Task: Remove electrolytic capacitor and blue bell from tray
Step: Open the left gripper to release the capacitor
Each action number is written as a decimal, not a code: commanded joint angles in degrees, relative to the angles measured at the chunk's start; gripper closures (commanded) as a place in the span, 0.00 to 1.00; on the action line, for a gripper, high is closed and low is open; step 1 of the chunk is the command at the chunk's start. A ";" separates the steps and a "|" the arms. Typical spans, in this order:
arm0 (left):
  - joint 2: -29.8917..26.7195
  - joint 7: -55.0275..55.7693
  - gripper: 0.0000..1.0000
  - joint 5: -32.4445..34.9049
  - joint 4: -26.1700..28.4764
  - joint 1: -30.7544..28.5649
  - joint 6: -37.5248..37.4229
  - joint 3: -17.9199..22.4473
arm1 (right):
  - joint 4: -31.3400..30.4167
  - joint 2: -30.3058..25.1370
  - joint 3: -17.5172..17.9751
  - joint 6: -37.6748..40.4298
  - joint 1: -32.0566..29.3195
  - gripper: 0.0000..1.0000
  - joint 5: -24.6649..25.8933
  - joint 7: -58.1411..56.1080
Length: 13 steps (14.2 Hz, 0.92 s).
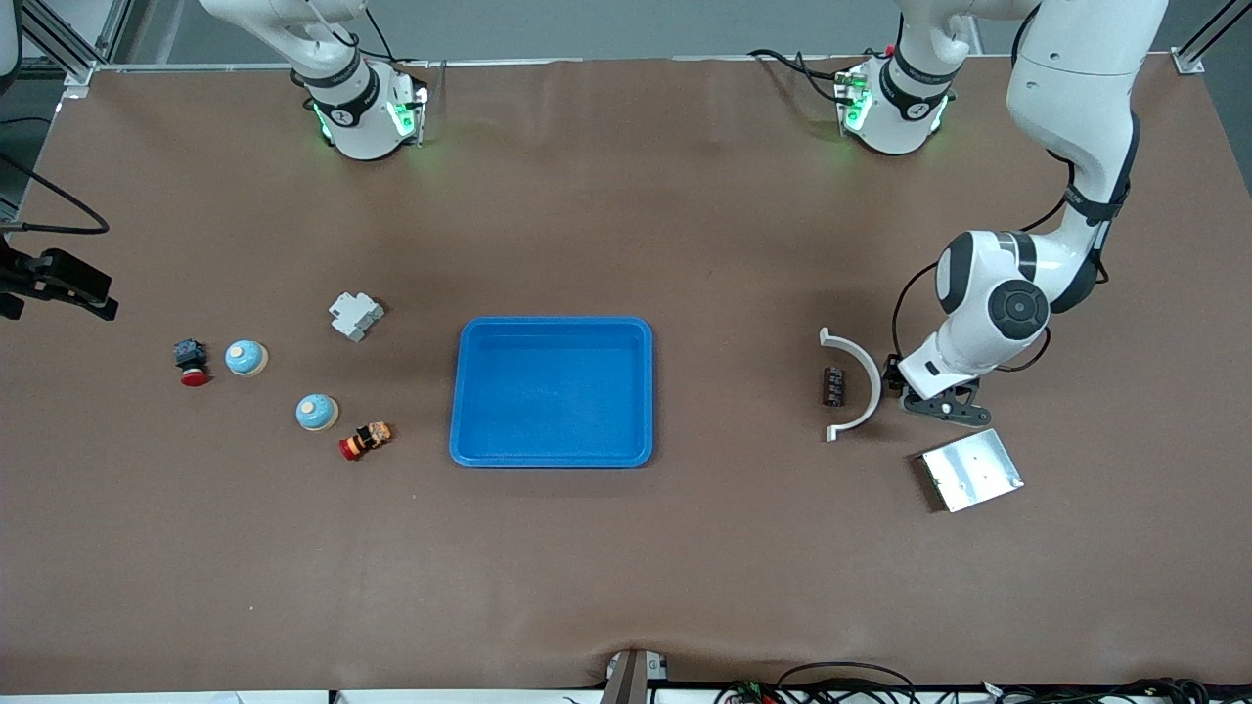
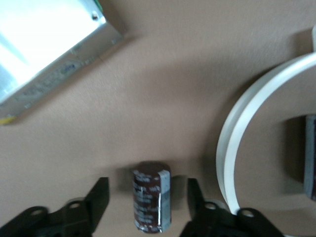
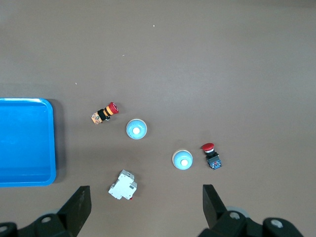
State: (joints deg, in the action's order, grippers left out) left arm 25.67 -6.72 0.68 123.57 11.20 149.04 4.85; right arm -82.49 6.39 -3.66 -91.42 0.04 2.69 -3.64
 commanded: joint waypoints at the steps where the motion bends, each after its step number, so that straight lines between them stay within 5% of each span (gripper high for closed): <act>1: -1.58 -0.49 0.00 -0.50 -2.10 -0.30 -1.82 -0.10 | 0.40 -0.32 0.23 0.54 -0.39 0.00 0.56 0.04; 8: -4.04 3.09 0.00 -1.72 -13.70 -1.10 -20.17 -0.37 | 0.40 -0.32 0.23 0.54 -0.39 0.00 0.47 0.04; 13: -7.55 7.06 0.00 -3.14 -18.10 -0.92 -26.52 -1.24 | 0.40 -0.41 0.14 0.45 -0.48 0.00 0.56 0.04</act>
State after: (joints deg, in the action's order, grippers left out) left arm 20.48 -0.61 -1.53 106.30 10.53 125.17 3.99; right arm -82.48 6.39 -3.67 -91.43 -0.02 2.69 -3.64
